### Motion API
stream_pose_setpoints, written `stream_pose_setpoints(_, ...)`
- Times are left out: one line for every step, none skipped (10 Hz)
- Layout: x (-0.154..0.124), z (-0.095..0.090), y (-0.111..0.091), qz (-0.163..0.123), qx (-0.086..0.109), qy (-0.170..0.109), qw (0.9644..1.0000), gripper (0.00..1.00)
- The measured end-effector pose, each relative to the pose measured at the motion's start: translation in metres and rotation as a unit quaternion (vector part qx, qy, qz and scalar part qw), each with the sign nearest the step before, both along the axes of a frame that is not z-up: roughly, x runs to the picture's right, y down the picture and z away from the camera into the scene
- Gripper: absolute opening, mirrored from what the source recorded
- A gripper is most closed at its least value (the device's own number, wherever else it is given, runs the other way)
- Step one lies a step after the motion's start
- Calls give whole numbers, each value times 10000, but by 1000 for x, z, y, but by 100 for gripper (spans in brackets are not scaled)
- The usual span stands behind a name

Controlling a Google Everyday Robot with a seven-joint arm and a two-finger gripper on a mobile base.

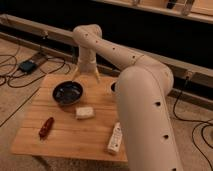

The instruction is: Drag the ceramic bowl in a circle

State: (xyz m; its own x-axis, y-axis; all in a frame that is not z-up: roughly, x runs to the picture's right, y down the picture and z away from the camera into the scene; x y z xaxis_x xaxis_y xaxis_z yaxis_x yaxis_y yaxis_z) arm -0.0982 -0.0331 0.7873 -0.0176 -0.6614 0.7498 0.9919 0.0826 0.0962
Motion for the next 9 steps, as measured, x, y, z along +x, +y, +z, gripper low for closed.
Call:
stream_pose_setpoints(0,0,0,0,0,0,10000,80)
stream_pose_setpoints(0,0,0,4,0,-1,10000,80)
stream_pose_setpoints(0,0,1,19,-13,15,10000,80)
stream_pose_setpoints(-2,3,4,84,-17,65,9999,80)
stream_pose_setpoints(-7,9,9,179,-13,135,9997,80)
stream_pose_setpoints(-18,14,17,230,-15,164,9996,80)
stream_pose_setpoints(-30,19,25,256,-21,171,9995,80)
stream_pose_setpoints(-38,23,29,261,-19,161,9995,80)
stream_pose_setpoints(-50,32,37,258,28,161,9995,80)
